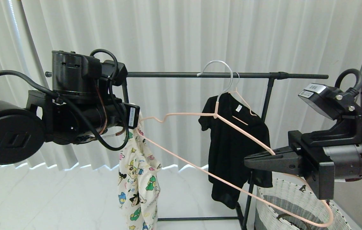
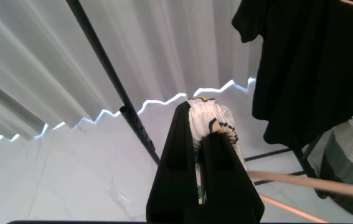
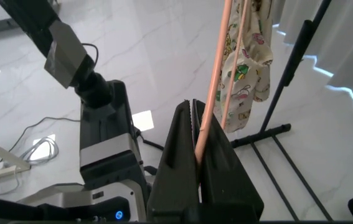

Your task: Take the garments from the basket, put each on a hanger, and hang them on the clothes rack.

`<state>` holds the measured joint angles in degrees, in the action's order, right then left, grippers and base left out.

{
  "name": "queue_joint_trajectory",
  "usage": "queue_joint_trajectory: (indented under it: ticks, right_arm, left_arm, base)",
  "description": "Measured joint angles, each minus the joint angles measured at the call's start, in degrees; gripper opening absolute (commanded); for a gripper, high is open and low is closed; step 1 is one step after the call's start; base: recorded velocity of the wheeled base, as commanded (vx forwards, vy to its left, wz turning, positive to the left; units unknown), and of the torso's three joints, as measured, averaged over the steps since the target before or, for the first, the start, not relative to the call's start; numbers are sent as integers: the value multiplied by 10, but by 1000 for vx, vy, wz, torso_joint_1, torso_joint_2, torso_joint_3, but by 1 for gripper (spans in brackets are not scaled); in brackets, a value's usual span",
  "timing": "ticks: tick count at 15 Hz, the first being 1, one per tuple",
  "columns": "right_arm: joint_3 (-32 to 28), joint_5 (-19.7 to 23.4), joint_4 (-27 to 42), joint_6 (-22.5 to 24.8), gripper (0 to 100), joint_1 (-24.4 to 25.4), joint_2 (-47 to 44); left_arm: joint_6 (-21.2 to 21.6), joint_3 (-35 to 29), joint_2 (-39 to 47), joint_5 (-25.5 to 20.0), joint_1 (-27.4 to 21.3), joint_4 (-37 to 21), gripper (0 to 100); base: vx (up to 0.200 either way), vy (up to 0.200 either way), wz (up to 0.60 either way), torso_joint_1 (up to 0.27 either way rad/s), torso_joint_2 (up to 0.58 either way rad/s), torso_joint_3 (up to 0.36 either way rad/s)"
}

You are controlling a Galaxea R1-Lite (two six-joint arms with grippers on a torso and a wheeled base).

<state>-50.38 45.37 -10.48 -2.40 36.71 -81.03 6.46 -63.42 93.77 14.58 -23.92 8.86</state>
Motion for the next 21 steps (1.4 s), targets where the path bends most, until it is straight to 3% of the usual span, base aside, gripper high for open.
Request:
queue_joint_trajectory:
  ticks: [4,9,17,21]
  right_arm:
    - [-7,0,-20,0,0,0,-25]
    - [-6,-1,-64,-9,0,-4,-61]
    - [-10,-2,-163,-51,0,-6,-113]
    - [-33,-3,-176,-69,0,3,-148]
  left_arm:
    - [-1,-9,0,3,-5,0,0]
    - [-36,-16,2,58,-6,0,0]
    - [-57,-34,3,62,-15,0,0]
    - [-58,-39,0,62,-24,0,0]
  base:
    - [0,0,0,0,0,0]
    - [0,0,0,0,0,0]
    - [0,0,0,0,0,0]
    - [0,0,0,0,0,0]
